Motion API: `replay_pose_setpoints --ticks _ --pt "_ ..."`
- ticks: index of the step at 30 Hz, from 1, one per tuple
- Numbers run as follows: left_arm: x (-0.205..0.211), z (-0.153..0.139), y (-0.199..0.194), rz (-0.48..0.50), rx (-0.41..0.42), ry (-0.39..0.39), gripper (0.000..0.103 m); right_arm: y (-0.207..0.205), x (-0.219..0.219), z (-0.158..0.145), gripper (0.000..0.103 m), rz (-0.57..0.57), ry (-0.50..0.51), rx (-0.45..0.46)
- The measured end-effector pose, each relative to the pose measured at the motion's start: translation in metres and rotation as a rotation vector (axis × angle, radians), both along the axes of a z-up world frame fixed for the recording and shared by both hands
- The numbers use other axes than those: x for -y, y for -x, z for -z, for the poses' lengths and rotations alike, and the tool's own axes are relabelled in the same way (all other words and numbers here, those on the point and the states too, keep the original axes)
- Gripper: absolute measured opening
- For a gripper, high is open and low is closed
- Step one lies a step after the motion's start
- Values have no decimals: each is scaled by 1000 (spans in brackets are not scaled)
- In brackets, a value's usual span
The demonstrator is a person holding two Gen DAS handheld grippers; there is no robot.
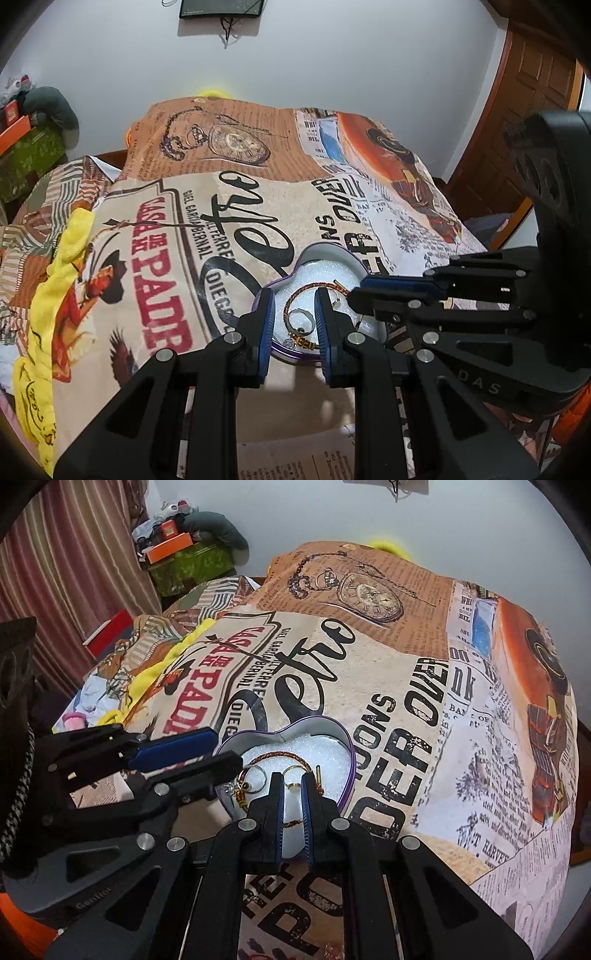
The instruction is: Organize jewelry
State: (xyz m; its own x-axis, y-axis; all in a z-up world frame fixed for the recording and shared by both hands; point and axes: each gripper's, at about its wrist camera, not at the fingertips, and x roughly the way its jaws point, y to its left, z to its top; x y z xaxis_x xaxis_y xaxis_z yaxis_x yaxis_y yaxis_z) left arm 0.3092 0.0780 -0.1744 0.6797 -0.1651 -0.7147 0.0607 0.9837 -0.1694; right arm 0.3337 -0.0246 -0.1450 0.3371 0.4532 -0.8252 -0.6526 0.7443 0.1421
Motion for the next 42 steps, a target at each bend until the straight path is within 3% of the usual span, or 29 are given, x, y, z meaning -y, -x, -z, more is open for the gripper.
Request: replay_pose_setpoints --ticks 9,13,20,29,36,42 --pt "-3 -18 16 -21 25 -12 21 16 6 -19 14 8 -8 46" --pt "-2 -28 26 -25 41 -23 21 28 10 -32 25 17 -3 98" --pt "9 -46 49 -18 74 -65 21 52 26 -56 26 34 -21 165" --pt "29 -66 76 4 102 -88 27 75 61 -72 25 95 -53 187" --pt "49 -66 90 23 95 -93 31 88 94 -71 26 156 -64 179" --pt "67 -49 90 46 53 -97 32 93 118 -59 26 198 -56 156"
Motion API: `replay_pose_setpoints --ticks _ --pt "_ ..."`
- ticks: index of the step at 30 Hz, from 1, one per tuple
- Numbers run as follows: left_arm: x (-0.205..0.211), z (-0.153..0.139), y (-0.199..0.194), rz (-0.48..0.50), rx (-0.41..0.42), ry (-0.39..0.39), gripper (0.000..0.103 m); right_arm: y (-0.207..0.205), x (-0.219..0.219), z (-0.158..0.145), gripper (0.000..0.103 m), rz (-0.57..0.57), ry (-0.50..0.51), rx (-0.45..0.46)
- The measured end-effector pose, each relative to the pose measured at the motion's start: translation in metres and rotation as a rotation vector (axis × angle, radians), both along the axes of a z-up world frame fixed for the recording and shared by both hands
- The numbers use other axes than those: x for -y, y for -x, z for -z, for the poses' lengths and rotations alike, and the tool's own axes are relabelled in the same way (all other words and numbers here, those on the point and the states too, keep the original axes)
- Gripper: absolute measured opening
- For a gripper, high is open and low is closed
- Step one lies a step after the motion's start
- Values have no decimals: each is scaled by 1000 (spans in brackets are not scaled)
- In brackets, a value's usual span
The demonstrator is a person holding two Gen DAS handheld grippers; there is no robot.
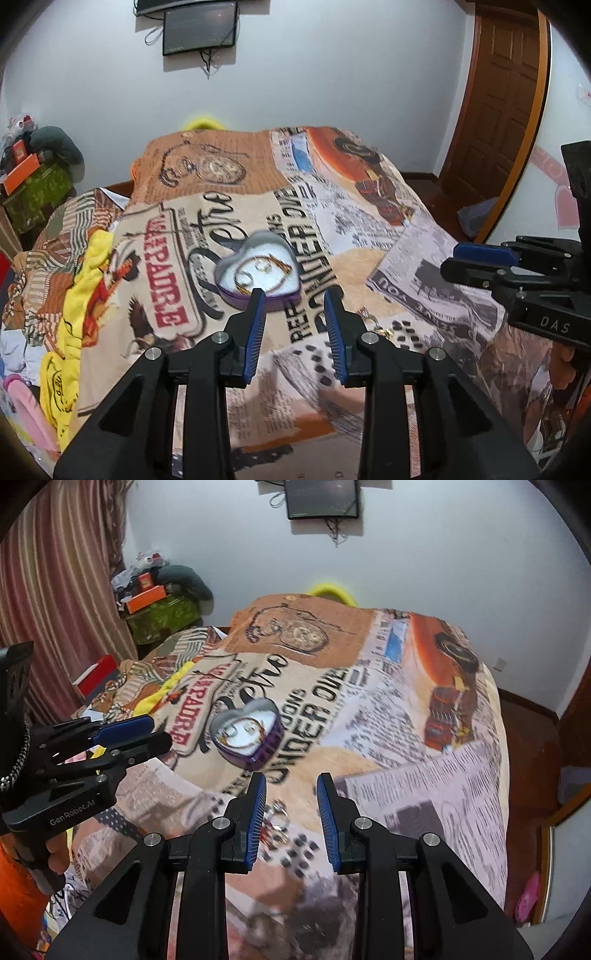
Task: Organize jewelry
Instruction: 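Withdraw both grippers from the tin back to the jewelry pile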
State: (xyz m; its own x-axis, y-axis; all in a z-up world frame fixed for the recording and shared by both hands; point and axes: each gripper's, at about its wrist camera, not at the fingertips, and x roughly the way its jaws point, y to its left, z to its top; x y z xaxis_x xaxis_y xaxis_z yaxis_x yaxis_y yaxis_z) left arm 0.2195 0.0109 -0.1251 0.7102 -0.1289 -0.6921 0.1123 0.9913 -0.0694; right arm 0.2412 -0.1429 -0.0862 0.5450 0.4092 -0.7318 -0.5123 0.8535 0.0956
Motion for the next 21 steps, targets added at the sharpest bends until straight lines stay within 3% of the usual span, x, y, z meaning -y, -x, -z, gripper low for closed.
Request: replay_pose_setpoints --ticks 13,18,21 --pt "34 63 -11 84 -156 -32 32 1 20 47 26 -3 13 -107" --pt "40 72 -17 110 -175 -29 32 0 19 61 26 -22 14 -143" --pt "42 73 -19 127 -168 -30 37 0 17 66 26 -33 16 -154"
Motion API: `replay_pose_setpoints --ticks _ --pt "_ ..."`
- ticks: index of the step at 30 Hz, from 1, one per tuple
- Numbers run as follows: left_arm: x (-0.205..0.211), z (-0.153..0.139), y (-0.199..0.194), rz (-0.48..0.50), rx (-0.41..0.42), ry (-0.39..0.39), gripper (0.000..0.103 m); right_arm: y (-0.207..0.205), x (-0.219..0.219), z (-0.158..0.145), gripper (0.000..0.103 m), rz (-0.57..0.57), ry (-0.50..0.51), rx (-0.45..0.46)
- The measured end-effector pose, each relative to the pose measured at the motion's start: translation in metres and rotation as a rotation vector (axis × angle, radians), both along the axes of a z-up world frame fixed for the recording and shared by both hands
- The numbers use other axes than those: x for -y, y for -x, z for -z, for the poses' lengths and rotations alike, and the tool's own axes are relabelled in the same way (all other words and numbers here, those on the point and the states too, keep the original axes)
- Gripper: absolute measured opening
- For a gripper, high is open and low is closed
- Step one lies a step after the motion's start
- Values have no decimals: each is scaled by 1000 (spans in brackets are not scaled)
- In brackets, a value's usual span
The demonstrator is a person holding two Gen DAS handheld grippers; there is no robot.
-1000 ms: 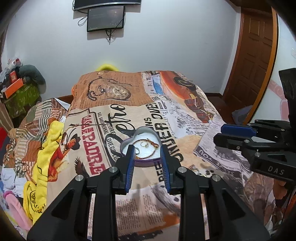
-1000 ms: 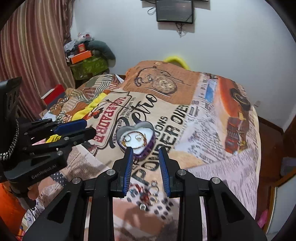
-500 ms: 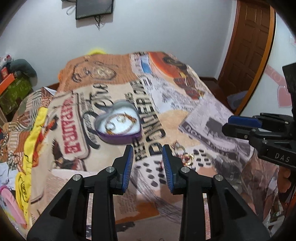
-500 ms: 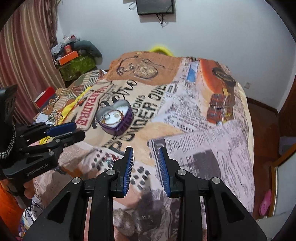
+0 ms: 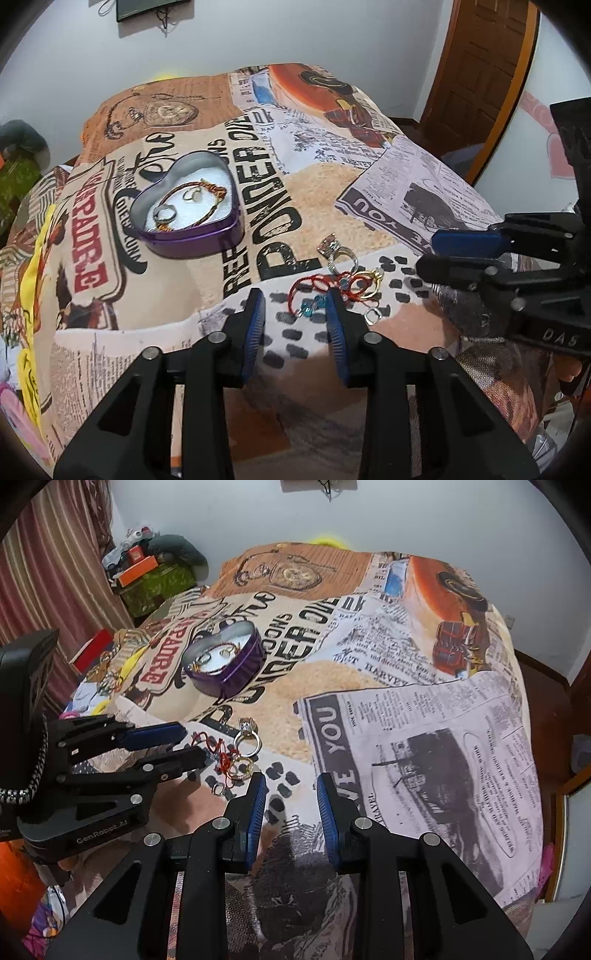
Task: Organize jewelry
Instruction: 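Withdraw both grippers from the tin back to the jewelry pile, then grasp the red beaded bracelet with the left gripper while the right gripper grasps a ring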
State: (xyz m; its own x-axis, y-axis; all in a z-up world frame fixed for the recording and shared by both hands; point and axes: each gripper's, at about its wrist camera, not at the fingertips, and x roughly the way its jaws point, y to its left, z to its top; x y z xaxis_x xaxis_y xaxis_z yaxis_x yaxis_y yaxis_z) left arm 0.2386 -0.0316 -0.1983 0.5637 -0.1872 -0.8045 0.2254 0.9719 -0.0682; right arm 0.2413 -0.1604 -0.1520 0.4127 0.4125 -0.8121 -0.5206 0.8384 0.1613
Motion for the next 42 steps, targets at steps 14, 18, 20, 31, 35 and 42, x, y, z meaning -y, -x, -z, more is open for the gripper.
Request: replay_pose_setpoints --ticks 14,18,20,31,35,42 --pt "3 7 -6 44 9 45 12 -9 -10 11 26 -29 -8 -22" --pt "-3 7 -5 21 12 71 6 -13 -11 9 26 -26 -18 -19" --pt "-6 5 -4 0 24 65 6 -15 -12 8 26 -23 -20 -18" --pt "-36 -10 -2 -81 88 76 6 -27 -38 3 26 -64 -18 -2" --pt "-40 -12 -2 -88 102 81 6 -29 -52 7 26 -99 -3 -8" --pt "-46 -8 -3 -104 97 99 6 -29 -62 14 18 -115 47 1"
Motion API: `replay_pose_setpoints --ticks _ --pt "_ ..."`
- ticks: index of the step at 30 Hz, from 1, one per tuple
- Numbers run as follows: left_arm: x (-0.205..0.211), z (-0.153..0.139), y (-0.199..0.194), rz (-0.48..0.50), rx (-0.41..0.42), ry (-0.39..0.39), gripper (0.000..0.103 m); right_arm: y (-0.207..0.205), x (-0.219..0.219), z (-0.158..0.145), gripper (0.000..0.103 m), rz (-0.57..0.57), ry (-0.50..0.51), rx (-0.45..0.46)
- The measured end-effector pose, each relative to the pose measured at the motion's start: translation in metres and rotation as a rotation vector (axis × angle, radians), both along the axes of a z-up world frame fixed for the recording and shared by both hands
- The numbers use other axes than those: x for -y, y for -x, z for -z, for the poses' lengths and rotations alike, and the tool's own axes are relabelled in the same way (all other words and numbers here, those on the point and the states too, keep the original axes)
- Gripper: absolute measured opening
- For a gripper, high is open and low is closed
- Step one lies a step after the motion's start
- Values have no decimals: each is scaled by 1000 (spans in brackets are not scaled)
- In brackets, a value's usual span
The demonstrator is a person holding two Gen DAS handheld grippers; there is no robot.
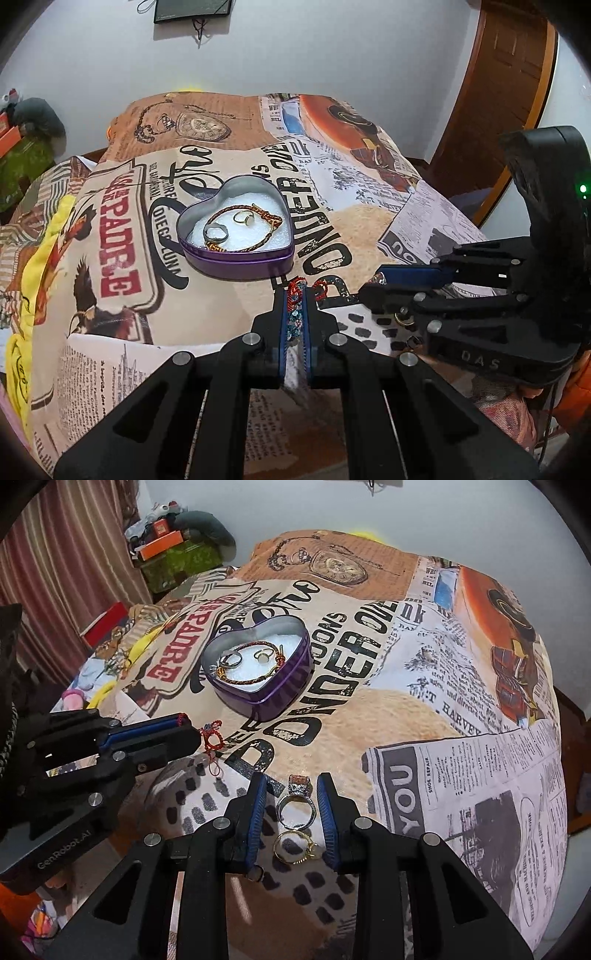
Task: Organize jewelry
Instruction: 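Grasp the red beaded bracelet with the left gripper while the right gripper grasps a ring, then carry the bracelet and ring over the heart tin and open both grippers inside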
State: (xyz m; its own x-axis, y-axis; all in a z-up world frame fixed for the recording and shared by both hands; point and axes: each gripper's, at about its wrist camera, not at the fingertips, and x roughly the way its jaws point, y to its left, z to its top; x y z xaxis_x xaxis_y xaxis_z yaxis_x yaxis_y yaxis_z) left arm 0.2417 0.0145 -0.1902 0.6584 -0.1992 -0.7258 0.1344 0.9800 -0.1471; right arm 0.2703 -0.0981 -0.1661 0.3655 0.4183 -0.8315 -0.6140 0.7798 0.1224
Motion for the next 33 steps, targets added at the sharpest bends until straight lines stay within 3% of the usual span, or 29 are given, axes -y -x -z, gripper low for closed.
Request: replay_pose_setpoints --ticks 4,23,33 --pt "-2 -4 2 -7 10 0 6 0 2 -3 12 9 -11 2" --pt "-21 -64 22 -65 141 -15 6 10 14 -64 12 66 -89 115" --pt "-39 -81 18 -104 191 -16 6 7 3 -85 12 77 -136 156"
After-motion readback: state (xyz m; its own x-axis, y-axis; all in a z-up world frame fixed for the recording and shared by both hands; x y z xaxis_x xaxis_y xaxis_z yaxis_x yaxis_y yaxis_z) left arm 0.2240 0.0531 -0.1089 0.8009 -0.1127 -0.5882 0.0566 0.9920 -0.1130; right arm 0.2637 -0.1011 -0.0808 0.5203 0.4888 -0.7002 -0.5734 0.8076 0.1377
